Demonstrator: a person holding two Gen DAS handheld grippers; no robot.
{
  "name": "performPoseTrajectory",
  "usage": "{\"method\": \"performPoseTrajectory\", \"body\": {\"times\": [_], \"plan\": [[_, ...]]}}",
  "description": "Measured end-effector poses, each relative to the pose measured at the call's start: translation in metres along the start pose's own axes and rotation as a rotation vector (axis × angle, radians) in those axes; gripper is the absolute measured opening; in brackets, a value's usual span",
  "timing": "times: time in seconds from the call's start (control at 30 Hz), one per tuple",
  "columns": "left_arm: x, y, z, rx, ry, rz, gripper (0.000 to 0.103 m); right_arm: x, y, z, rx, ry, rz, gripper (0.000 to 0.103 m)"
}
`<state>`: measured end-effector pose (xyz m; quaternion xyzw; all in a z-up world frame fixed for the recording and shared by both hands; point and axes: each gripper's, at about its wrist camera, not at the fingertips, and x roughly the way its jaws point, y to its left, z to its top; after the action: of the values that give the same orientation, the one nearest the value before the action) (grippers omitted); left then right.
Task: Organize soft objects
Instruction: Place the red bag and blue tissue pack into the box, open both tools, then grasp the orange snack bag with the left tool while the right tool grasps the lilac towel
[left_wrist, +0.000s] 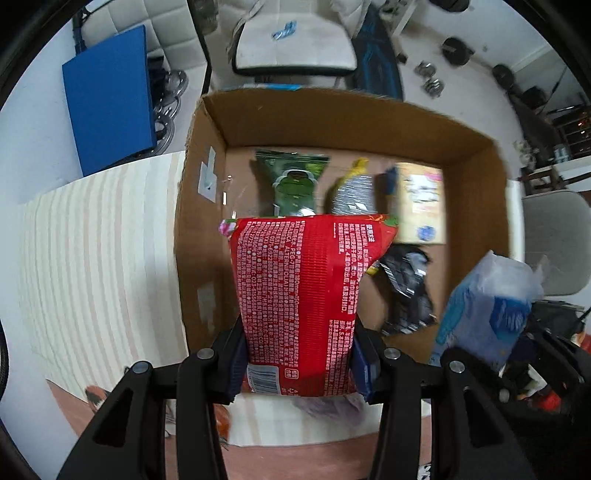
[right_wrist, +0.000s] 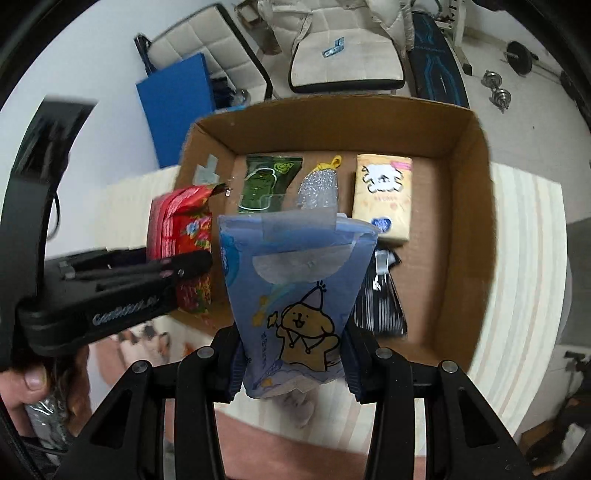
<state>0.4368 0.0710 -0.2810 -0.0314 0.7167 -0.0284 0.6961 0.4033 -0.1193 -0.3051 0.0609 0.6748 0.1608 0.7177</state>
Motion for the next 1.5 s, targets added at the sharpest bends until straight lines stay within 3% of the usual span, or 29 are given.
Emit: {"method": "performPoseTrajectory", "body": {"times": [0.37, 0.43, 0.47, 0.5, 0.53, 0.57, 0.63, 0.7, 0.77, 1.0, 1.07, 1.27, 1.5], "plan": [[0.085, 0.012, 0.014, -0.027, 0.217, -0.093, 0.044, 0.079, 0.002, 0.013, -0.01, 0.165, -0.057, 0.046], [0.096, 0.015, 0.012, -0.053, 0.248, -0.092, 0.045, 0.088, 0.004, 0.012, -0.037, 0.191, -0.071, 0.052], [0.102, 0.019, 0.011, -0.085, 0.264, -0.09, 0.049, 0.092, 0.005, 0.012, -0.043, 0.2, -0.076, 0.064], [0.104, 0.021, 0.011, -0.1, 0.266, -0.094, 0.06, 0.096, 0.005, 0.014, -0.049, 0.207, -0.086, 0.084], [0.105, 0.022, 0.011, -0.105, 0.263, -0.096, 0.066, 0.098, 0.006, 0.013, -0.057, 0.213, -0.089, 0.092], [0.104, 0.023, 0.01, -0.107, 0.252, -0.09, 0.074, 0.099, 0.006, 0.013, -0.061, 0.219, -0.092, 0.096], [0.1, 0.022, 0.008, -0.102, 0.238, -0.102, 0.076, 0.097, 0.007, 0.011, -0.069, 0.217, -0.105, 0.097], [0.095, 0.02, 0.006, -0.085, 0.23, -0.087, 0.086, 0.094, 0.007, 0.01, -0.064, 0.219, -0.107, 0.103], [0.087, 0.015, 0.003, -0.07, 0.215, -0.071, 0.093, 0.088, 0.007, 0.008, -0.061, 0.203, -0.117, 0.103], [0.041, -0.001, -0.012, -0.04, 0.105, -0.03, 0.093, 0.055, 0.004, 0.002, -0.019, 0.118, -0.162, 0.103], [0.022, 0.002, -0.023, -0.037, 0.044, -0.014, 0.093, 0.041, 0.004, -0.002, -0.01, 0.085, -0.183, 0.103], [-0.037, 0.007, -0.054, -0.046, -0.155, 0.063, 0.093, -0.011, 0.003, -0.018, 0.035, -0.042, -0.128, 0.103], [-0.085, 0.018, -0.088, -0.049, -0.314, 0.136, 0.093, -0.052, 0.029, -0.068, -0.023, -0.161, -0.092, 0.103]]}}
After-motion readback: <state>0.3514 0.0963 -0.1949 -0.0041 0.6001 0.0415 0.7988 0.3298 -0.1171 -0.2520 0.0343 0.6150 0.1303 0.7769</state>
